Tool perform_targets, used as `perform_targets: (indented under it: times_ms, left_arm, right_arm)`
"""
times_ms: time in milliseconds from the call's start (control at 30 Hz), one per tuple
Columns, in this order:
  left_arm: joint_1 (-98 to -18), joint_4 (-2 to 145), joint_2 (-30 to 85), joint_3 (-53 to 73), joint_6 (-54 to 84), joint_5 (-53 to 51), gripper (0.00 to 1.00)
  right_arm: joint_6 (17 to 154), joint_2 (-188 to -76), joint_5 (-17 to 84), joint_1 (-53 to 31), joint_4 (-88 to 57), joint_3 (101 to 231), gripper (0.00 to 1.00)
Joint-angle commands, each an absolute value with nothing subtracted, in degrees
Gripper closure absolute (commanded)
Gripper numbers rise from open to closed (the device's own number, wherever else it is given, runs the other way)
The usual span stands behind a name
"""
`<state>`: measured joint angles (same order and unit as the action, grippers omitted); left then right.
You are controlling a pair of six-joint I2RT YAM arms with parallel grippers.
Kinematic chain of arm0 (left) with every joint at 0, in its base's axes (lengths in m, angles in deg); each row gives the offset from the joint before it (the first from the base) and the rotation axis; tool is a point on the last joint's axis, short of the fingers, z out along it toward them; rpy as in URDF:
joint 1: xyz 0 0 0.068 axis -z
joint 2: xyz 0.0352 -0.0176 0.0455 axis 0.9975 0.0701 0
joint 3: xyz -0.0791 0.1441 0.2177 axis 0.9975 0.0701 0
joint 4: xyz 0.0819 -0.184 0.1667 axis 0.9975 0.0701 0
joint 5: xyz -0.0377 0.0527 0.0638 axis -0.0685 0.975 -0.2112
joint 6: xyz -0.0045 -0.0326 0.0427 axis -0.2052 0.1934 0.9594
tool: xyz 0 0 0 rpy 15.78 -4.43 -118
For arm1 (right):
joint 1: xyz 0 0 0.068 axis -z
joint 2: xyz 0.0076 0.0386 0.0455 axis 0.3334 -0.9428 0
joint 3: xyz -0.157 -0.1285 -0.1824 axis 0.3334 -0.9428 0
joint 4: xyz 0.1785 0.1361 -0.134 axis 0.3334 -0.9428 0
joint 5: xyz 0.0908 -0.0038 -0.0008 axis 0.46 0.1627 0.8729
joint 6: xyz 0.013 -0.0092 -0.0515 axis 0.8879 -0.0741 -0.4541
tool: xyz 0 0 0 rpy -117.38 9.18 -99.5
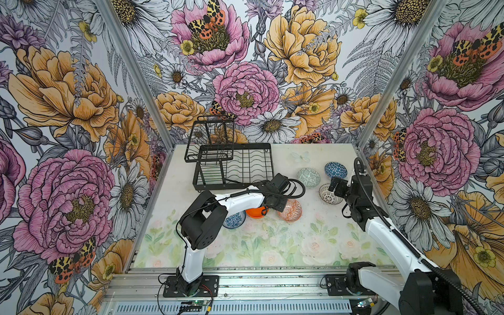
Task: Load bowls into a dish rack
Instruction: Pick up the bowl from the center of the table, then place the bowl in the dish rack.
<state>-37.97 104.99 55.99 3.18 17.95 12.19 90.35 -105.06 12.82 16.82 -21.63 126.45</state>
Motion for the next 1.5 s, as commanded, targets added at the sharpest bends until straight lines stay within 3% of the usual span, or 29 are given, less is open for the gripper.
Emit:
perform_targets:
  times_ms: [0, 267, 600, 933, 1133, 1467]
  left_arm:
    - [-39.12, 103.47, 53.18, 0.63, 17.47, 12.38, 1.0]
    - [-39.79, 95.17, 43.6, 3.32, 16.12, 18.64, 1.0]
    - [-40.94, 71.77, 32.75, 16.19, 12.85, 32.99, 1.0]
    - [-40.36, 57.93, 33.49, 17.53, 12.58, 50.59, 1.0]
    - [-36.93, 42.92, 35.31, 20.77, 22.51, 60.83, 1.0]
    - [-35.59, 26.78, 38.86, 24.9, 28.96, 63.94, 1.0]
  right_arm:
    - [92.27, -103.15, 15.67, 17.03, -21.65, 126.7, 0.01]
    - [94.81, -100.49, 18.62, 15.35, -21.73, 128.8, 0.0]
    - [105.36, -99.58, 22.87, 8.71, -21.66, 137.29, 0.02]
    - [113.98, -108.51, 24.86, -0.29, -17.17, 150.94, 0.12]
    - [116.33, -114.2, 24.28, -4.75, -15.56, 157.83, 0.15]
    - [123.58, -120.01, 26.4, -7.94, -10.86, 161.37, 0.22]
